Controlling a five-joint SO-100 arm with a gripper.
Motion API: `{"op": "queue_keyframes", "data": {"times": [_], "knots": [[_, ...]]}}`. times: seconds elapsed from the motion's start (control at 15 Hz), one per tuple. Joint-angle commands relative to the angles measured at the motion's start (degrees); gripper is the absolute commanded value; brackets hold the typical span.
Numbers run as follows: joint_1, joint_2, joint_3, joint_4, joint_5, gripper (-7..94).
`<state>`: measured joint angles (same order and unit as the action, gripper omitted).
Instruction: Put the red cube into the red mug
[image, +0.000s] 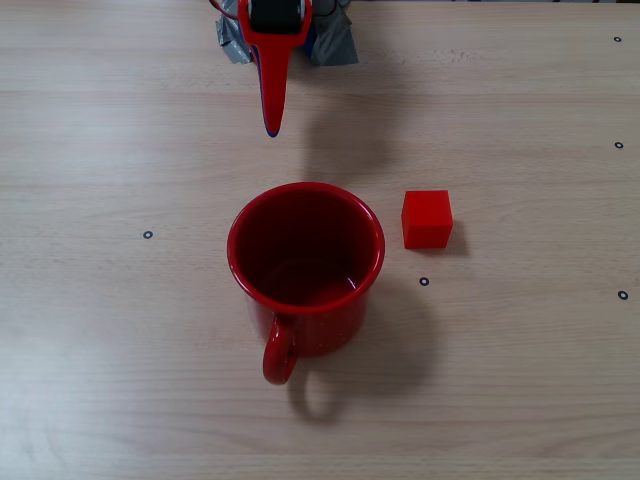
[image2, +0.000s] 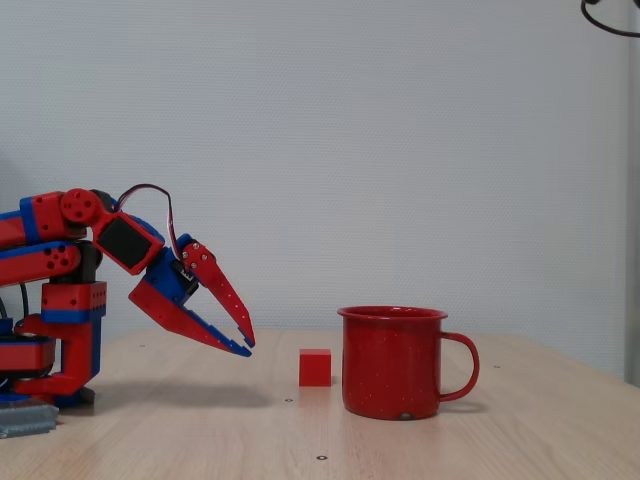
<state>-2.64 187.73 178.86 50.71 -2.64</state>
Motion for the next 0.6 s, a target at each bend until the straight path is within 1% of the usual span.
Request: {"op": "queue_keyframes", "data": {"times": [0.0, 0.53], "knots": [[-2.4, 3.2, 3.9, -2.3, -0.4, 0], [-2.1, 3.2, 3.9, -2.2, -0.1, 0]]}}
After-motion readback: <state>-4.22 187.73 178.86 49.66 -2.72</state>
